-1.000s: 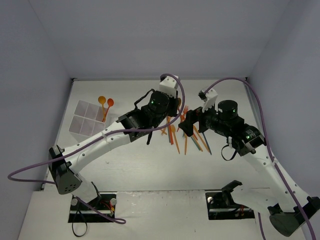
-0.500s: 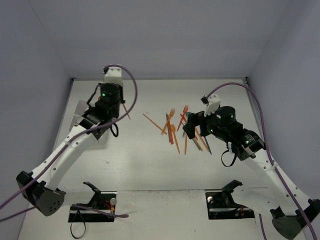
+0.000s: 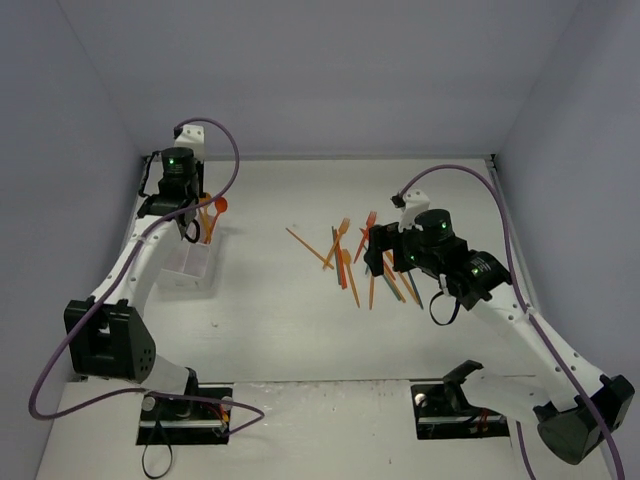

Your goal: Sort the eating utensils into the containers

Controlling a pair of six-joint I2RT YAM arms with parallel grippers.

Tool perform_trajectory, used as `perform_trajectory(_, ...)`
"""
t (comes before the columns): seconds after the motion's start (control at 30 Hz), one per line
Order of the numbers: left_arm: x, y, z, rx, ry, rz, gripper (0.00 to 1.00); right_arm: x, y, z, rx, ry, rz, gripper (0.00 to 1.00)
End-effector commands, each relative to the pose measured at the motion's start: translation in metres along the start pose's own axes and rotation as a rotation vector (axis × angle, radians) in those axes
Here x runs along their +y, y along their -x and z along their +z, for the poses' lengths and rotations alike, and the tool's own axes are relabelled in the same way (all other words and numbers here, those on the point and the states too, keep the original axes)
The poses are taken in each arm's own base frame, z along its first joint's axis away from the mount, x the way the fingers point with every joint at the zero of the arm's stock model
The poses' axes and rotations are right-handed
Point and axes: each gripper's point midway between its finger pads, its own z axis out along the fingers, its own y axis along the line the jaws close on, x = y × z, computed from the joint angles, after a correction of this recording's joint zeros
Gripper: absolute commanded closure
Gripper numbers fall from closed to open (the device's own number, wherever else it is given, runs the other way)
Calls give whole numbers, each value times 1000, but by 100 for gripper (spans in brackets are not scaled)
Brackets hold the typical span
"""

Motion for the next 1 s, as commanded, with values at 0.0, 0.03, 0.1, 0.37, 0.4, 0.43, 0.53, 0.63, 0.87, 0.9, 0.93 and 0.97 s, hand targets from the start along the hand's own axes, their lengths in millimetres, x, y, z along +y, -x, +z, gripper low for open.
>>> perform_trajectory(0.0, 9, 41, 16, -140, -30, -11, 100, -2, 12, 0, -51, -26, 18, 0)
perform_trajectory(0.03, 10, 42, 20, -151, -30, -3, 100, -2, 11, 0, -49, -25, 19, 0)
perform_trajectory(0.1, 9, 43, 27, -169, -31, 18, 100, -2, 10, 1, -44, -22, 22, 0)
perform_trajectory(0.37, 5, 31, 58, -150, -28, 111, 100, -2, 5, 5, -26, -23, 30, 0)
perform_trajectory(0.4, 3, 29, 62, -145, -34, 114, 100, -2, 4, 6, -22, -23, 30, 0)
perform_trajectory(0.43, 2, 26, 64, -137, -40, 117, 100, -1, 4, 6, -21, -22, 30, 0)
perform_trajectory(0.53, -4, 15, 69, -117, -53, 118, 98, -2, 5, 9, -16, -26, 30, 0)
perform_trajectory(0.63, -7, 2, 73, -93, -58, 124, 95, -2, 4, 10, -11, -31, 34, 0)
perform_trajectory(0.87, -12, -15, 75, -61, -78, 128, 88, -5, -1, 15, 7, -47, 49, 0)
perform_trajectory(0.9, -13, -16, 75, -59, -81, 130, 87, -5, -2, 16, 10, -48, 50, 0)
perform_trajectory(0.93, -13, -18, 76, -57, -85, 135, 86, -5, -2, 16, 12, -49, 52, 0)
perform_trajectory(0.97, -14, -20, 76, -51, -88, 139, 85, -5, -3, 17, 14, -50, 54, 0)
